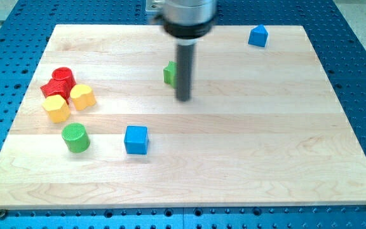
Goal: Place the green star below the blue triangle
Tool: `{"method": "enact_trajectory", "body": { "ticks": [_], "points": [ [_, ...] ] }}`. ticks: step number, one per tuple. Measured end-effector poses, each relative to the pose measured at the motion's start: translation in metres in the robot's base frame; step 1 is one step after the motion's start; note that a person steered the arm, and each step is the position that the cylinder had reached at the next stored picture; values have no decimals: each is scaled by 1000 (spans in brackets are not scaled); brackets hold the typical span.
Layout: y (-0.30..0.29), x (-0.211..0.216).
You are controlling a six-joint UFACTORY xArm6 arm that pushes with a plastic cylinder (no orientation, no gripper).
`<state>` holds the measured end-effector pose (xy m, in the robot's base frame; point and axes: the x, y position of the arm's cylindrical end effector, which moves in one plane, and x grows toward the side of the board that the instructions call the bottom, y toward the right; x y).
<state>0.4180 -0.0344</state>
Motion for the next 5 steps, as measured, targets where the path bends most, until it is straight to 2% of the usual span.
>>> {"method": "enact_trajectory", "body": {
  "ticks": [1,2,4,5],
  "points": [
    [-13,-32],
    [35,-72],
    [160,-91],
    [201,-119]
  ]
}}
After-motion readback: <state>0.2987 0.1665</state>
